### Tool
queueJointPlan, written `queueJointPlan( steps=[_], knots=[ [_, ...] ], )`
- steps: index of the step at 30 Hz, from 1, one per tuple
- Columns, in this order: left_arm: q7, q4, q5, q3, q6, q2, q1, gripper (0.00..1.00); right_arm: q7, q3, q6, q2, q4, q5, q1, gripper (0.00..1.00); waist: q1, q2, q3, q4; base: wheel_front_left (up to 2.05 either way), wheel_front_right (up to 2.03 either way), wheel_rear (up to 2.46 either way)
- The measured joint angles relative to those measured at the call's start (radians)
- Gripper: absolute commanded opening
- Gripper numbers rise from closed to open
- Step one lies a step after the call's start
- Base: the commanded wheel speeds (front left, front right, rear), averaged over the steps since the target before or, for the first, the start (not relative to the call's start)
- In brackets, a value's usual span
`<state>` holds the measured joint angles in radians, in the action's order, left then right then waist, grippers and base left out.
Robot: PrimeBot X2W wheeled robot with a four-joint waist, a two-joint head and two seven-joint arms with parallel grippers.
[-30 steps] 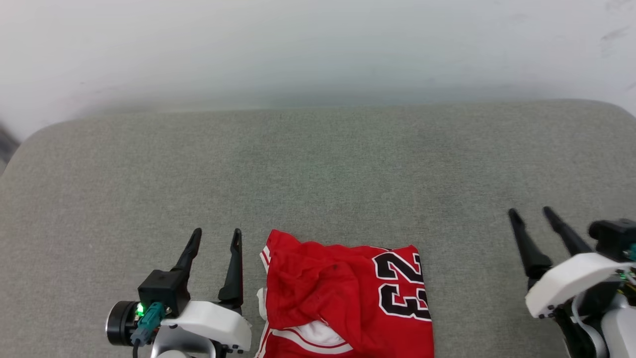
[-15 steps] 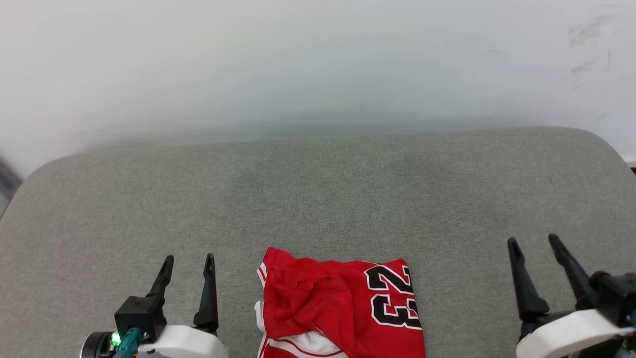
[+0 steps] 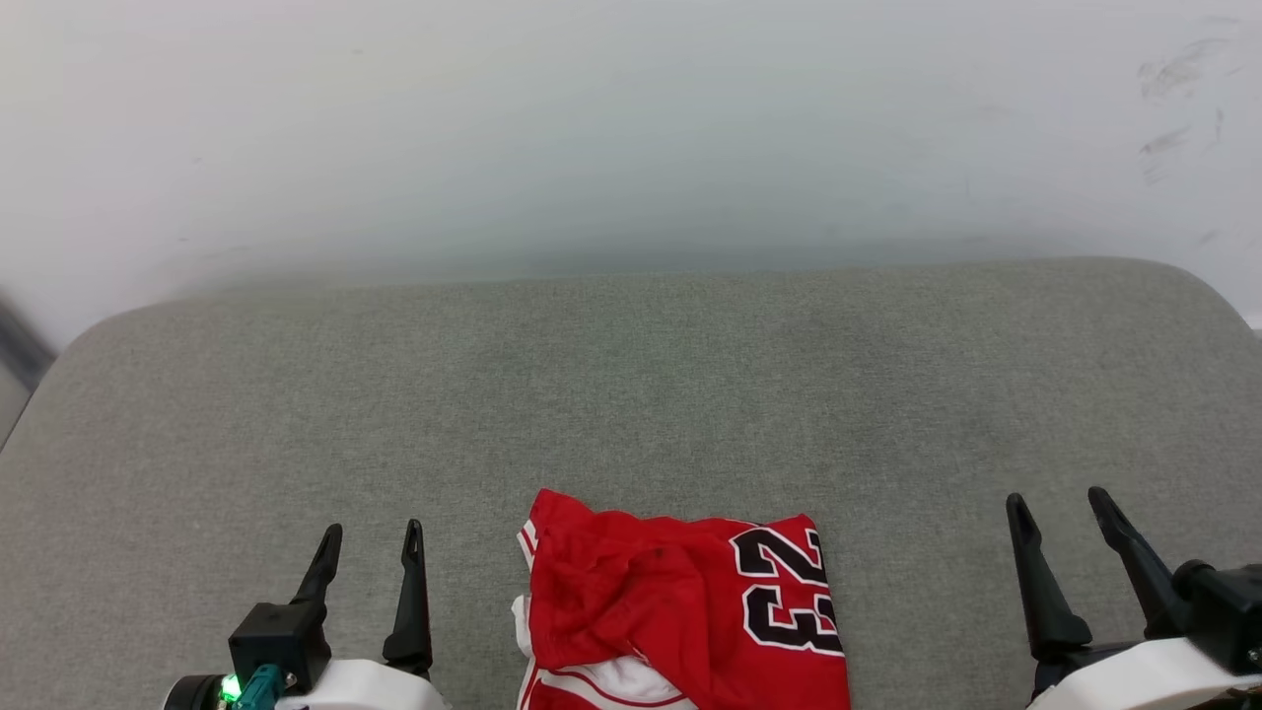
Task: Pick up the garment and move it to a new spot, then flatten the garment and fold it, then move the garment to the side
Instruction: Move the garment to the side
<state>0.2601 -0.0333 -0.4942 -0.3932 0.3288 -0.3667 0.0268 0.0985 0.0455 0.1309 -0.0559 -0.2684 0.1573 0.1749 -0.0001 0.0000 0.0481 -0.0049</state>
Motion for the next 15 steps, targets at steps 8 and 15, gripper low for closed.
queueJointPlan(
  steps=[8, 15],
  knots=[
    [0.000, 0.006, 0.020, 0.011, -0.019, 0.019, -0.017, 1.00, 0.025, 0.080, 0.000, 0.002, 0.054, 0.118, -0.015, 1.00, 0.0000, 0.0000, -0.020, 0.030, 0.00, 0.00, 0.00],
    [0.002, 0.026, 0.057, 0.018, -0.056, 0.066, -0.054, 1.00, 0.146, 0.193, 0.000, -0.077, 0.249, 0.327, -0.046, 1.00, 0.0001, 0.0000, -0.064, 0.079, 0.00, 0.00, 0.00]
  ],
)
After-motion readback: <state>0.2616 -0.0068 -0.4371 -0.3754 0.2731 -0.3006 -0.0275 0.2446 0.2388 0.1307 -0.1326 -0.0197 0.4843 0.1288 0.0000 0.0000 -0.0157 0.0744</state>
